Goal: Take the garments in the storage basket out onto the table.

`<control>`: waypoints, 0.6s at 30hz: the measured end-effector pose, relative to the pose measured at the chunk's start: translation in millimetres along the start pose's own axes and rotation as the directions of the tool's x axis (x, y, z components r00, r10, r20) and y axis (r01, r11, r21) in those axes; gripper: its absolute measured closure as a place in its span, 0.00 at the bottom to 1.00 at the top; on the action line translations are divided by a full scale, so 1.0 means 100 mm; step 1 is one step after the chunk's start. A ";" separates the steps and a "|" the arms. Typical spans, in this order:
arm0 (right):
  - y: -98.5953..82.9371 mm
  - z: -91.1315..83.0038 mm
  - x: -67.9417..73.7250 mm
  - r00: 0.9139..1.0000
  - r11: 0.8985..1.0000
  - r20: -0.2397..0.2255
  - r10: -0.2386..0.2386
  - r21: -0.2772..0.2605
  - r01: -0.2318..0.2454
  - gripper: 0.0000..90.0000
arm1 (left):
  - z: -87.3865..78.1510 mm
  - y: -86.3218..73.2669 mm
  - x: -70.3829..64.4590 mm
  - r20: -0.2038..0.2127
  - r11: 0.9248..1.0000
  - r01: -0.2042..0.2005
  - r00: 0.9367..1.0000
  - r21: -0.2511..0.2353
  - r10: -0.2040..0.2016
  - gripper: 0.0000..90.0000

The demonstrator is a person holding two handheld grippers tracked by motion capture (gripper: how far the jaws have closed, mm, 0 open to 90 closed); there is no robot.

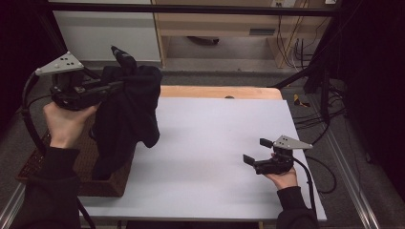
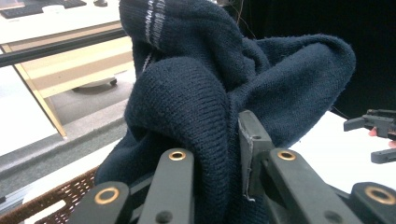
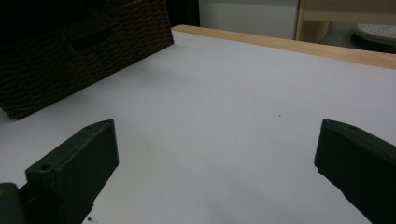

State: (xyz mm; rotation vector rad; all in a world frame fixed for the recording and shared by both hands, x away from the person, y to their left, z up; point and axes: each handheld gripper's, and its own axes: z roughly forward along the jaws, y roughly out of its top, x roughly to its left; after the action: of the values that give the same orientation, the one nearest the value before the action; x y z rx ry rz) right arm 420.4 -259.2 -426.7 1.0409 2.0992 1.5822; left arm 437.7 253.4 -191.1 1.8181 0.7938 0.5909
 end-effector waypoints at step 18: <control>0.00 0.00 0.00 1.000 1.000 -0.001 -0.003 0.003 0.003 0.00 | 0.14 0.26 -0.25 0.044 0.999 -0.032 0.998 -0.026 0.033 0.85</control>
State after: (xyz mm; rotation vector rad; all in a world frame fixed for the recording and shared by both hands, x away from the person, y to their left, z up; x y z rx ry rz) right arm 420.4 -258.8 -426.9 1.0371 2.1033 1.5792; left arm 437.2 219.7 -172.4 1.8180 0.7245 0.5770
